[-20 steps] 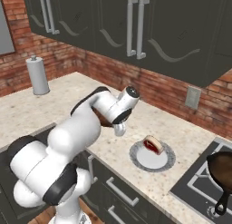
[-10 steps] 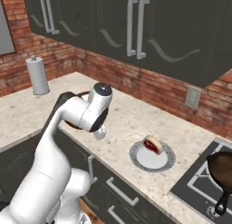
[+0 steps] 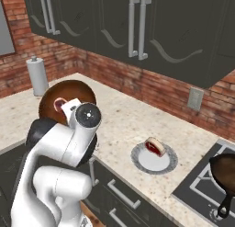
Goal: Place one of the steaks on the plate and the other in the bowl. Then place the bowl in the fridge.
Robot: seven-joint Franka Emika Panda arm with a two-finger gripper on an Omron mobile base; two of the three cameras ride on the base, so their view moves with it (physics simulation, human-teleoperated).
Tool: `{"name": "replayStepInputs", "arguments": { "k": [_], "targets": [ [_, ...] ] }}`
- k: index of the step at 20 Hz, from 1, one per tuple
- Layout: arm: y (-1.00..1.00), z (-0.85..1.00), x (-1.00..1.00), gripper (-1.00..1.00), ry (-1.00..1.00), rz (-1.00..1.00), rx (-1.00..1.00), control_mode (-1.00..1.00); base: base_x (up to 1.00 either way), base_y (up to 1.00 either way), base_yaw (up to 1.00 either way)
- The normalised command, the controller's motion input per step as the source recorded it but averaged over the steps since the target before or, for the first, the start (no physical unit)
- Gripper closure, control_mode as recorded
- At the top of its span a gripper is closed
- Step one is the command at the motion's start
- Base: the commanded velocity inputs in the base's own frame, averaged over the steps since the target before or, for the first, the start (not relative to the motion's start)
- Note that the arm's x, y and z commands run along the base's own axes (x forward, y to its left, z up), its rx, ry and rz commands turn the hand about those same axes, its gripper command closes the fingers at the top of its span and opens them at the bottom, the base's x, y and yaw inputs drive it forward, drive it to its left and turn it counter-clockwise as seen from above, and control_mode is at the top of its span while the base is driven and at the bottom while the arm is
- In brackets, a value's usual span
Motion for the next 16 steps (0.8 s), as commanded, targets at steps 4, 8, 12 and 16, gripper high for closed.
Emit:
{"name": "replayStepInputs", "arguments": {
  "k": [4, 8, 12, 16],
  "targets": [
    [0.0, 0.7, -0.93, 1.0, -0.01, 0.29, 0.01, -1.0, 0.0, 0.0, 0.0],
    [0.0, 0.11, -0.62, 1.0, 0.06, 0.34, 0.01, -1.0, 0.0, 0.0, 0.0],
    [0.1, -0.02, -0.28, 1.0, 0.03, 0.25, 0.01, -1.0, 0.0, 0.0, 0.0],
    [0.12, -0.23, 0.0, 1.0, 0.05, 0.01, -0.02, -1.0, 0.0, 0.0, 0.0]
  ]
}}
